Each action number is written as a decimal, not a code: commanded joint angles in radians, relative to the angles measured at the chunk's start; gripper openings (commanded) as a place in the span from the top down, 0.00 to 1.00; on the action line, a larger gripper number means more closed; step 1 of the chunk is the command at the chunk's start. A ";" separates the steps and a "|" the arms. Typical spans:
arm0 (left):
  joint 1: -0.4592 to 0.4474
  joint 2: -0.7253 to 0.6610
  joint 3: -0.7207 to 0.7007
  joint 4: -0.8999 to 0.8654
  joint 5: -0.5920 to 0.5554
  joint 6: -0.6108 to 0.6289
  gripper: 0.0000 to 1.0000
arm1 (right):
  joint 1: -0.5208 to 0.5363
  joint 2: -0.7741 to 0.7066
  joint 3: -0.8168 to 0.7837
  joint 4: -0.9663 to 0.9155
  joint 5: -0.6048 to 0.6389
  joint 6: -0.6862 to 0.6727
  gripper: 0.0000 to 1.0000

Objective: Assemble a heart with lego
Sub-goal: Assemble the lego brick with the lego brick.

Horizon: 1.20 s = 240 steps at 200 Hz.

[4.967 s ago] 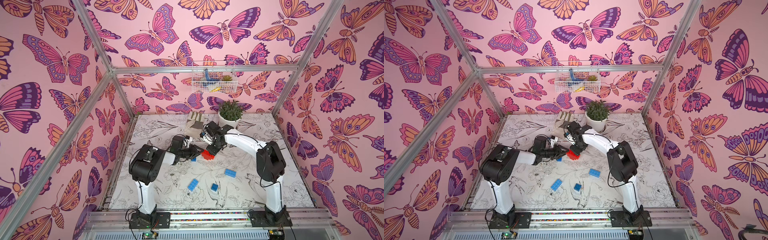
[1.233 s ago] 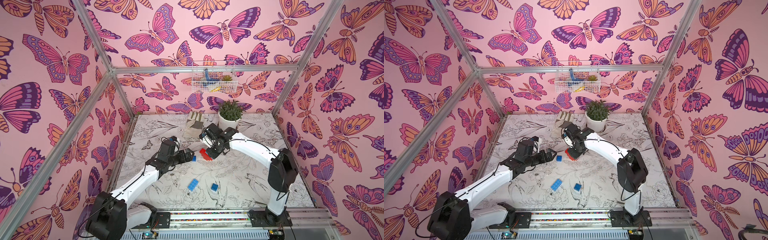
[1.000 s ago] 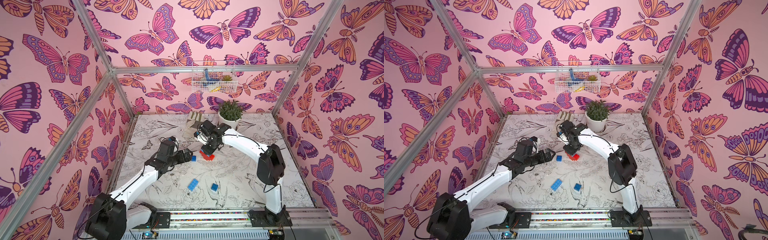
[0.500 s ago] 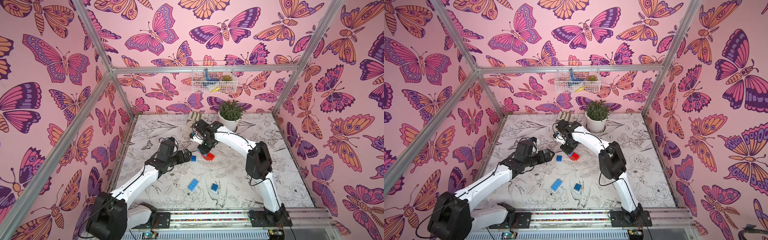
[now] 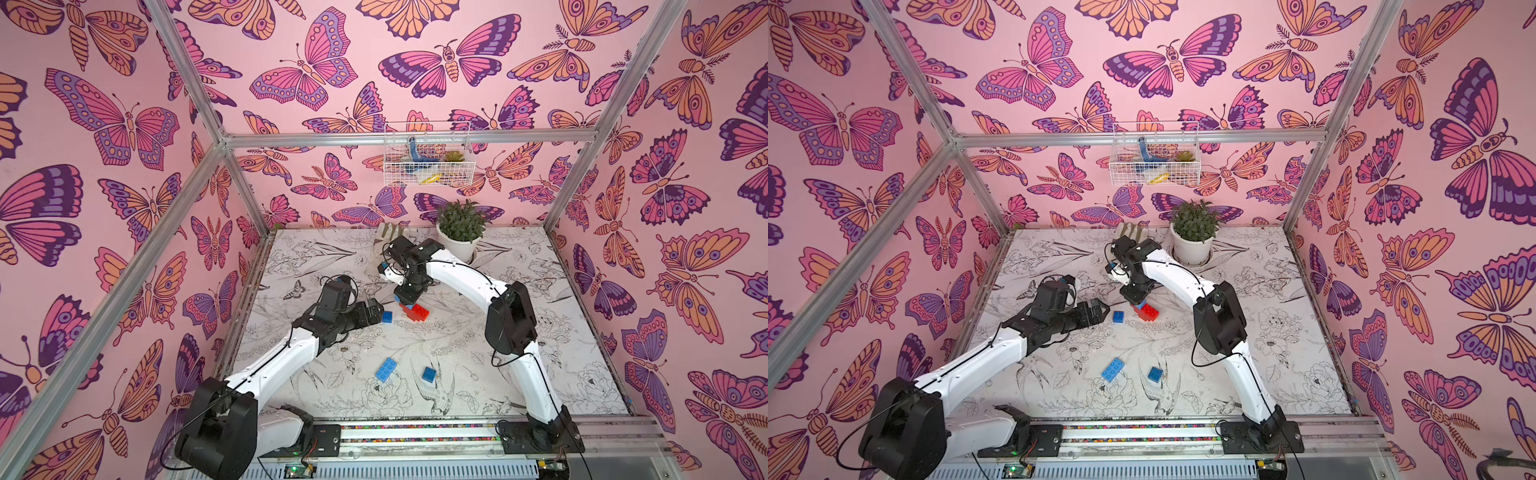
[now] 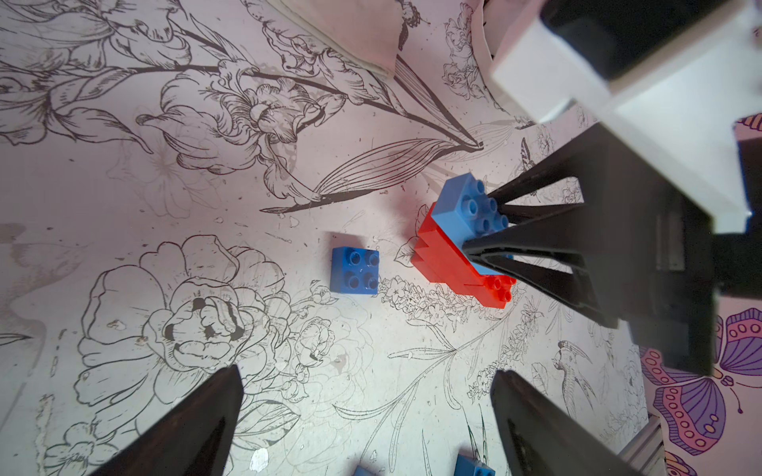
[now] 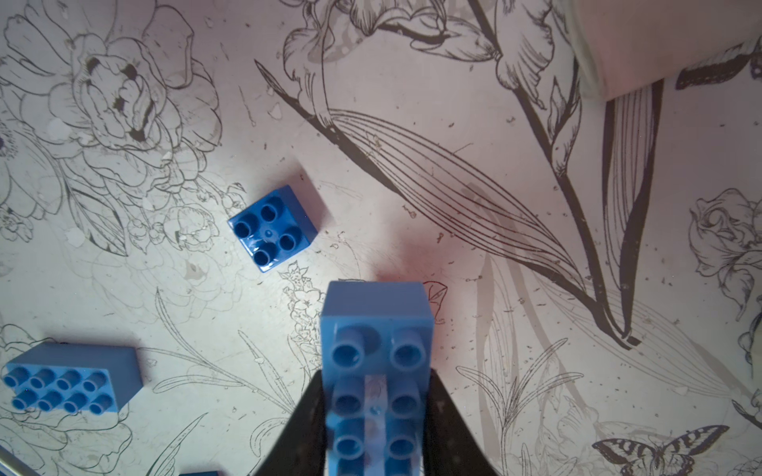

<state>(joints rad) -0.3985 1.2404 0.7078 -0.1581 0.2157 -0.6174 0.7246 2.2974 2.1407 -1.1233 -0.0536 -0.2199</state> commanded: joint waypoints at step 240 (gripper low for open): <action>0.010 0.021 0.015 -0.017 -0.007 -0.002 0.00 | -0.009 0.049 -0.018 -0.056 -0.001 -0.065 0.68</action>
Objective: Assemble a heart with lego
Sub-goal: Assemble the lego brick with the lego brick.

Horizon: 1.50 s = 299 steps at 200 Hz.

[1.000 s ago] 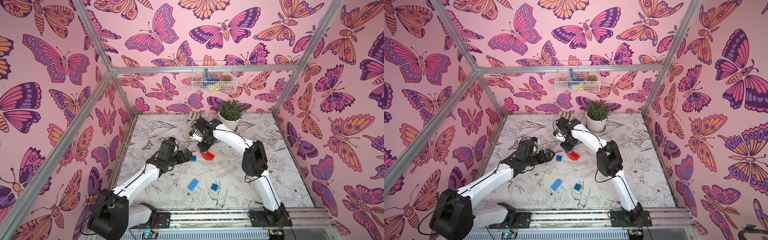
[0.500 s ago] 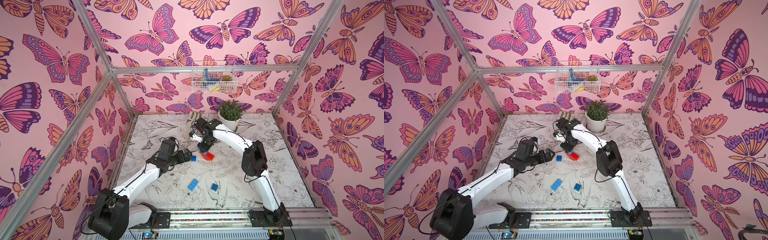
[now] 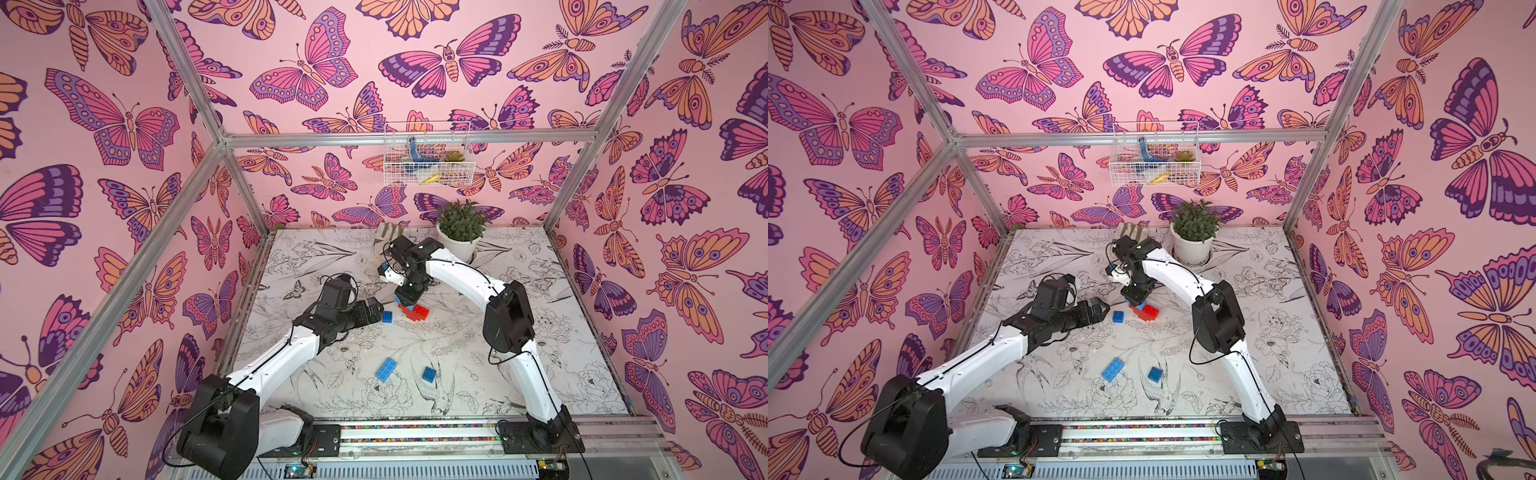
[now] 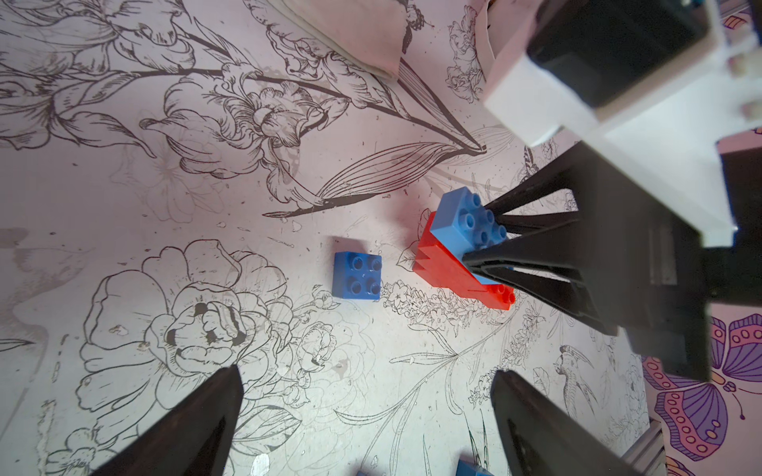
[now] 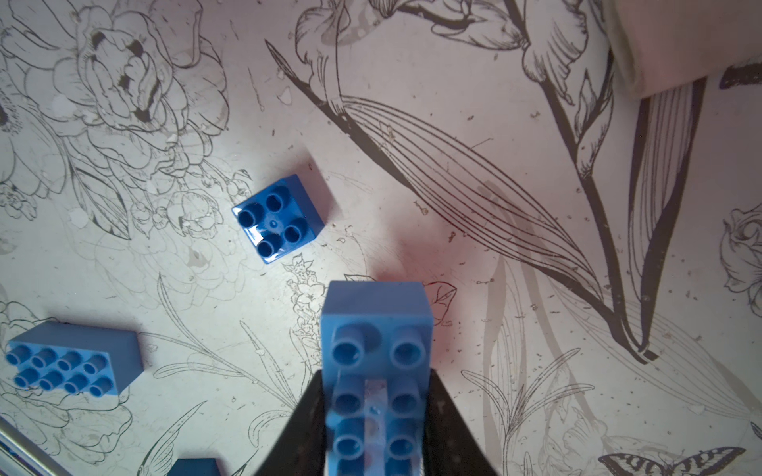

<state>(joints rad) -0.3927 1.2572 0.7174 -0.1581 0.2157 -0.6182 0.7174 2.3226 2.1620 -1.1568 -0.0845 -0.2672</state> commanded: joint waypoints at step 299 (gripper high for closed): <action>0.001 0.146 0.128 0.044 0.115 0.047 0.00 | -0.146 -0.486 -0.651 0.486 -0.123 0.414 0.35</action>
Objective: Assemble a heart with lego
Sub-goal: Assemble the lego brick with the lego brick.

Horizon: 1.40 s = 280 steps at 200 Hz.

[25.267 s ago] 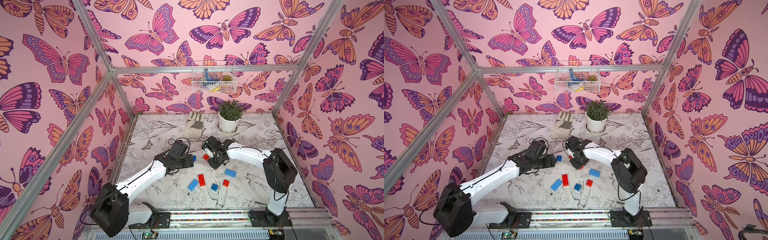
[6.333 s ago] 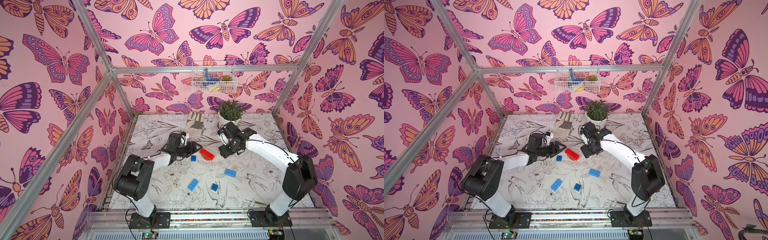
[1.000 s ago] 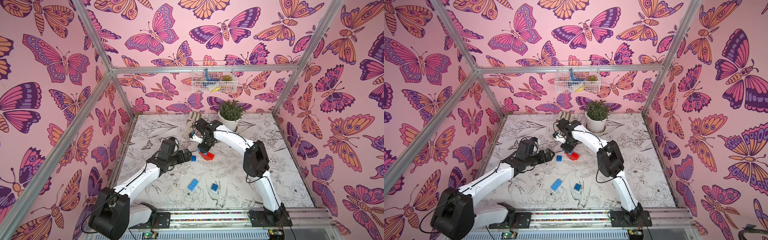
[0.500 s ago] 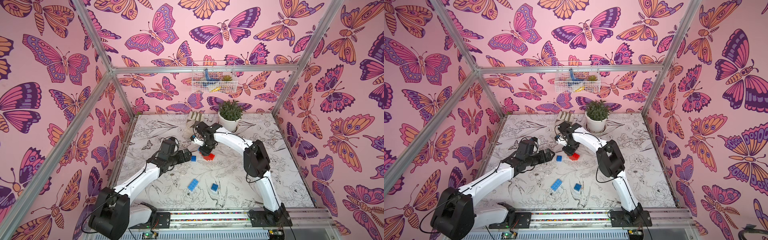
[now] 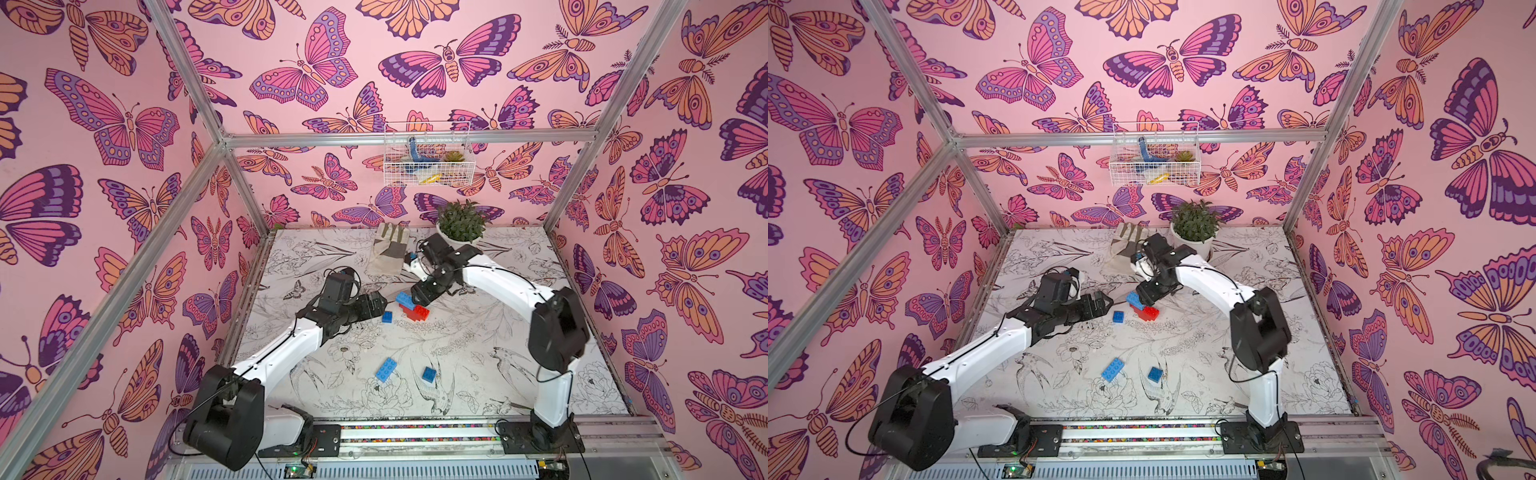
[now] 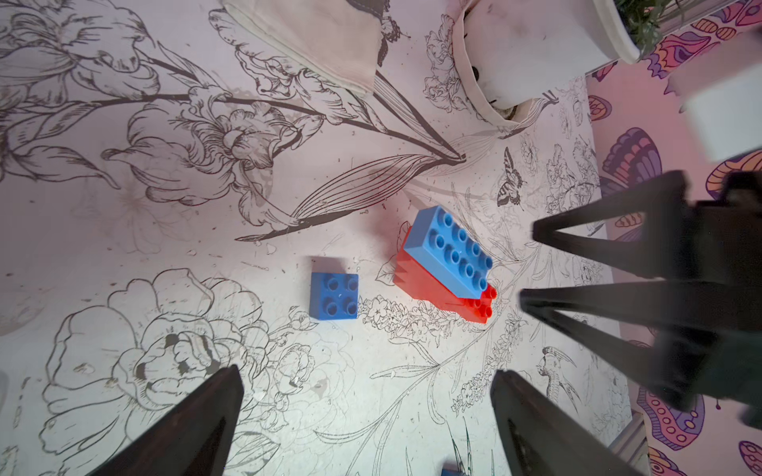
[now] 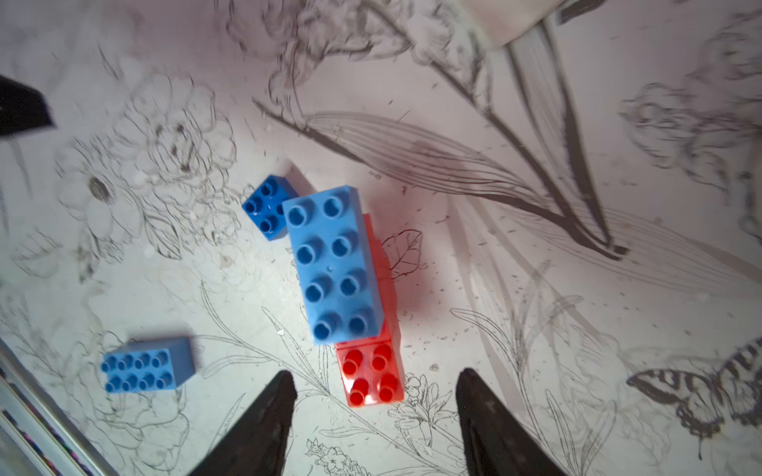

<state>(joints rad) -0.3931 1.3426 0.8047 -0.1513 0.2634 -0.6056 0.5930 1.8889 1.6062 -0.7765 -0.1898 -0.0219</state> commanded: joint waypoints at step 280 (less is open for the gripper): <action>-0.056 0.469 0.253 0.144 0.207 0.121 0.22 | -0.030 0.054 -0.174 0.143 -0.004 0.298 0.39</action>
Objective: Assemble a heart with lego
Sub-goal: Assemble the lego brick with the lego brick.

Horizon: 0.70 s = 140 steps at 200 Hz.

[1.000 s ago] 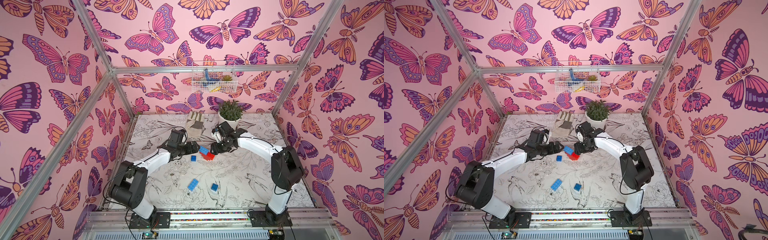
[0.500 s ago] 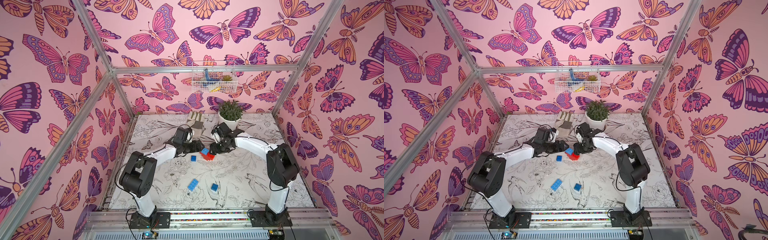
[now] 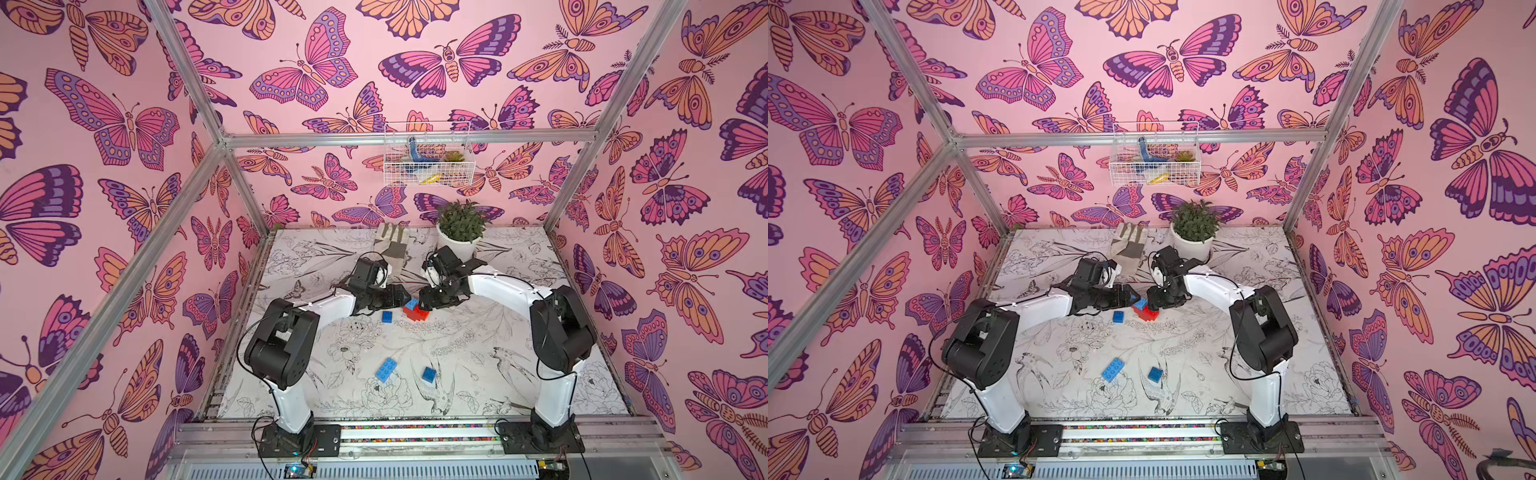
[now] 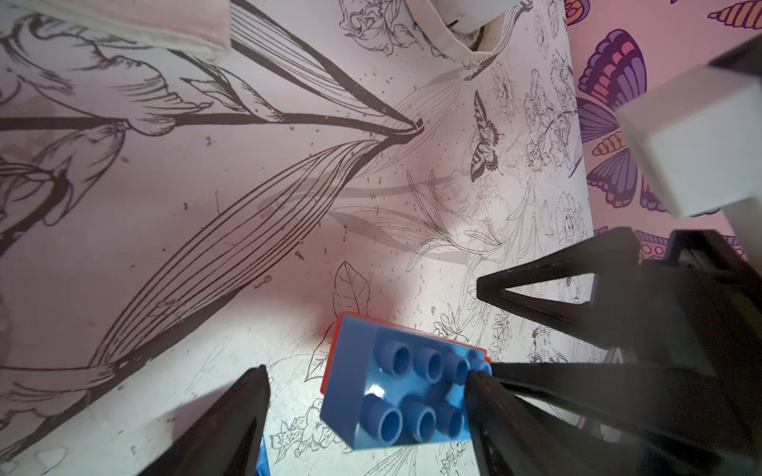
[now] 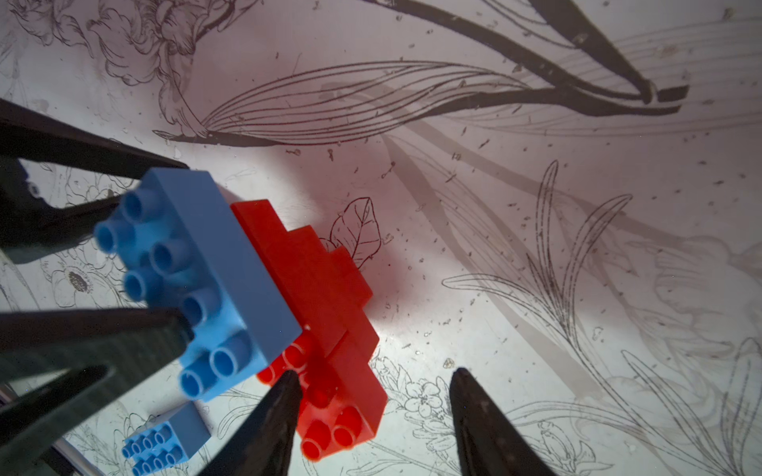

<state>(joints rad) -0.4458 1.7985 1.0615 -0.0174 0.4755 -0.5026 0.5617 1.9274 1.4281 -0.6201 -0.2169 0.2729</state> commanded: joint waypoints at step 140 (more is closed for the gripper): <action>-0.004 0.025 -0.081 0.004 0.010 0.078 0.29 | -0.004 0.025 0.002 -0.040 0.062 -0.015 0.40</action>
<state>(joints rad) -0.4458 1.7992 1.0187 0.0563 0.4938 -0.4572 0.5617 1.9305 1.4281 -0.6205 -0.1955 0.2680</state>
